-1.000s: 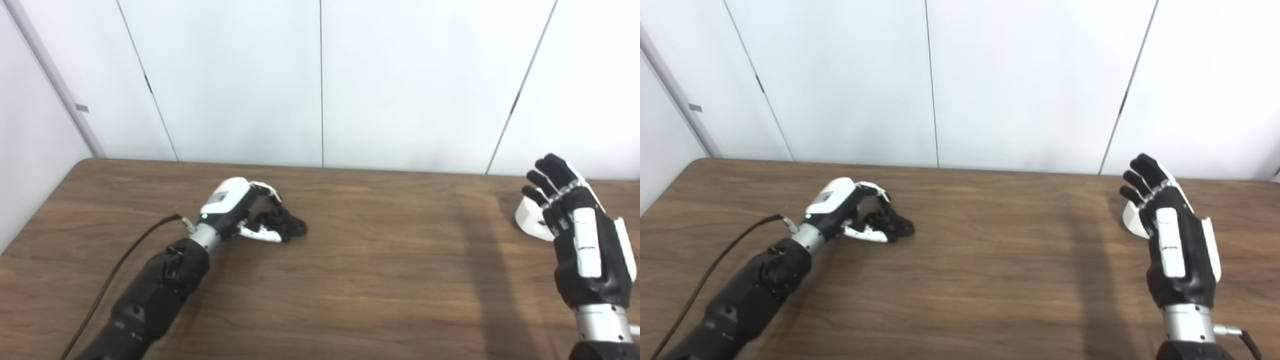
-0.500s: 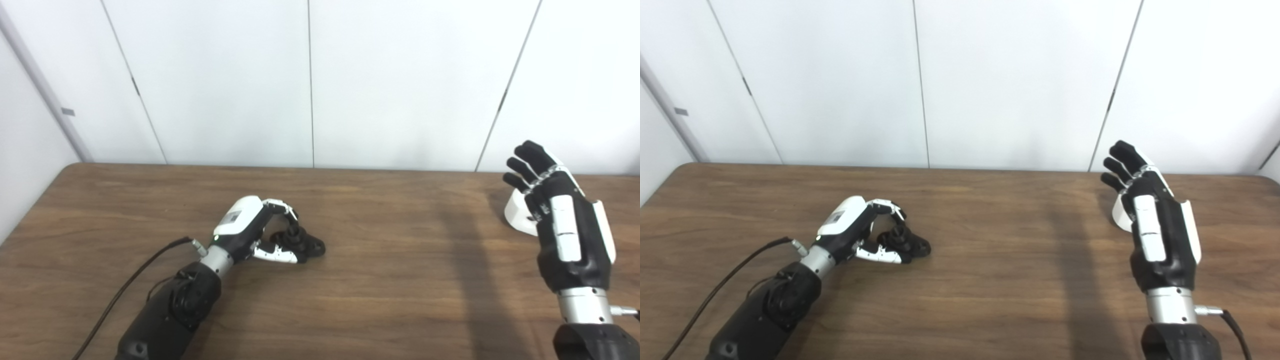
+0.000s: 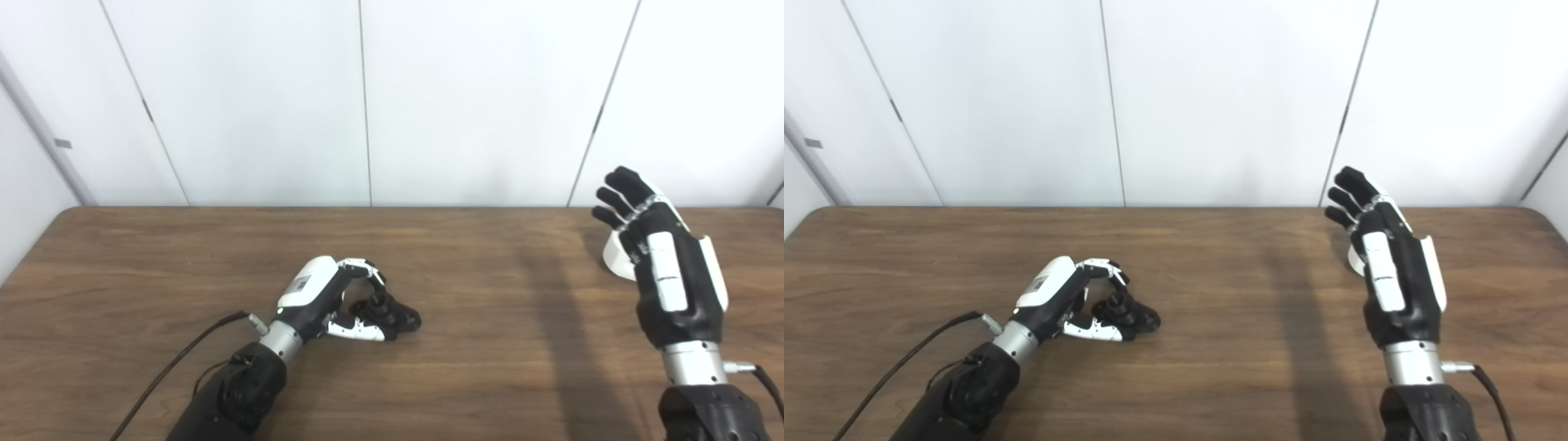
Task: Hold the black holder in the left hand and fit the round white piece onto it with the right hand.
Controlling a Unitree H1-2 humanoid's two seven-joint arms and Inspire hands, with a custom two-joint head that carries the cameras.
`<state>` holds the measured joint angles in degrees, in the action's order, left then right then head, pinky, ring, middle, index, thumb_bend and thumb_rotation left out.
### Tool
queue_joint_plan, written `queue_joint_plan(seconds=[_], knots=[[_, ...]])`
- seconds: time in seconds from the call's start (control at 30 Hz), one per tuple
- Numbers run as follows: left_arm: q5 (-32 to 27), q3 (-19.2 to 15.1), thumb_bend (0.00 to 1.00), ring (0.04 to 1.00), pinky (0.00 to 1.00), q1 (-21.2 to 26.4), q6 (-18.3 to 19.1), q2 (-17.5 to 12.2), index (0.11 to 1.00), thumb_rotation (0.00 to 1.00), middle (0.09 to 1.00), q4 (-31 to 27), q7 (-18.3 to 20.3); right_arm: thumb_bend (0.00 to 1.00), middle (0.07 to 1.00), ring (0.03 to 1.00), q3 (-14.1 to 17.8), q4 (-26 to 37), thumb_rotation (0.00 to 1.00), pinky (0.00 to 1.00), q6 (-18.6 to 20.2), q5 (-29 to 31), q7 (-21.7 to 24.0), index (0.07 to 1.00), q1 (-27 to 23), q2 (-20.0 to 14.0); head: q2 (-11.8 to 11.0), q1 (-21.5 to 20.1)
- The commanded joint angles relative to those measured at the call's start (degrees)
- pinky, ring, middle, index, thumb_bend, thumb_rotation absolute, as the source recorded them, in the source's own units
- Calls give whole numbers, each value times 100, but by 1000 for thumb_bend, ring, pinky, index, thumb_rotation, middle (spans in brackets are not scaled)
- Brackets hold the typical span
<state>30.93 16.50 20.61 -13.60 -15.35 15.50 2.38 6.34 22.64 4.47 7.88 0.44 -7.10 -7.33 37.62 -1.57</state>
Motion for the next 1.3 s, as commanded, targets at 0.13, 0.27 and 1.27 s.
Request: queue_joint_plan(seconds=[0.13, 0.27, 1.27], knots=[[-12, 33, 523, 835, 970, 123, 97, 182, 483, 54, 714, -345, 65, 463, 856, 844, -58, 164, 759, 794, -322, -101, 26, 821, -158, 26, 41, -180], [0, 63, 523, 836, 979, 86, 106, 231, 484, 54, 713, -399, 129, 464, 854, 845, -51, 257, 751, 789, -287, -123, -21, 818, -147, 70, 117, -303], [495, 497, 523, 812, 921, -360, -461, -378, 483, 53, 693, -694, 529, 459, 864, 848, 243, 922, 736, 797, 224, -801, -234, 823, -609, -257, 261, -818]])
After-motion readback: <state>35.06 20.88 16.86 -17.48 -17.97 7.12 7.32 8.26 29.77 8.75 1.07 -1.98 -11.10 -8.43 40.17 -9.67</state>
